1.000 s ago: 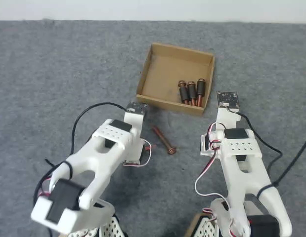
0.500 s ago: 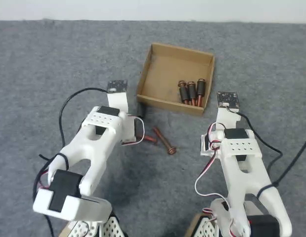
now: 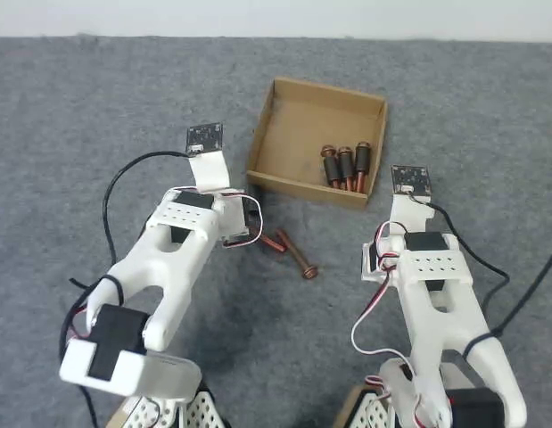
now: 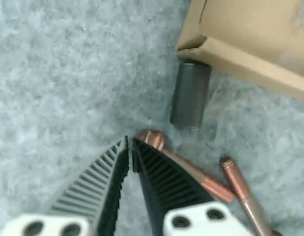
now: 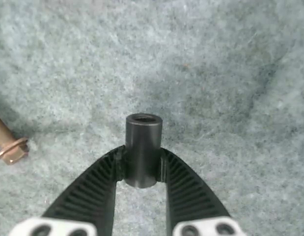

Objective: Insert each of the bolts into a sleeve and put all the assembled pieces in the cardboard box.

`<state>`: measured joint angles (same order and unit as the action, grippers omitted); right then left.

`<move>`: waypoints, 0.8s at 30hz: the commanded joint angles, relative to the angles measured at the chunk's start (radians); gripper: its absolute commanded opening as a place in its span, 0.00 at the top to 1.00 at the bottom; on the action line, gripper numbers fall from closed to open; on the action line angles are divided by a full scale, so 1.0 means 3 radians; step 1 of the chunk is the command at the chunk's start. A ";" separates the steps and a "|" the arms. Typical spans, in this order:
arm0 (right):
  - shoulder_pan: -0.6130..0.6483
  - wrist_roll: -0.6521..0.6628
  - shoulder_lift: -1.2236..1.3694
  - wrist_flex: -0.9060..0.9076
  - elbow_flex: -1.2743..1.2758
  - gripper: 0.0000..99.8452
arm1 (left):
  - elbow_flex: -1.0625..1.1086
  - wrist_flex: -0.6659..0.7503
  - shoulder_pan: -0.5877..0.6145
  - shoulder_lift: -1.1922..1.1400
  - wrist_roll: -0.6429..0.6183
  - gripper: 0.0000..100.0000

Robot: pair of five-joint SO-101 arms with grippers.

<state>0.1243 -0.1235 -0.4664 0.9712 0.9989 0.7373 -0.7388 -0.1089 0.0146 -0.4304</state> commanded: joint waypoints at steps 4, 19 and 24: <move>-0.0023 0.0051 -0.0069 -0.0043 -0.0026 0.99 | -0.0090 -0.0363 0.0010 0.0731 -0.0593 0.98; -0.0028 0.0051 -0.0069 -0.0043 -0.0026 0.99 | -0.0222 -0.0460 -0.0215 -0.0205 -0.1284 0.82; -0.0023 0.0051 -0.0069 -0.0043 -0.0026 0.99 | -0.0499 -0.0522 -0.0164 -0.0445 -0.1274 0.89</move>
<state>0.1243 -0.1235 -0.4664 0.9712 0.9989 0.6636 -0.8953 -0.1749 -0.1036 -0.8032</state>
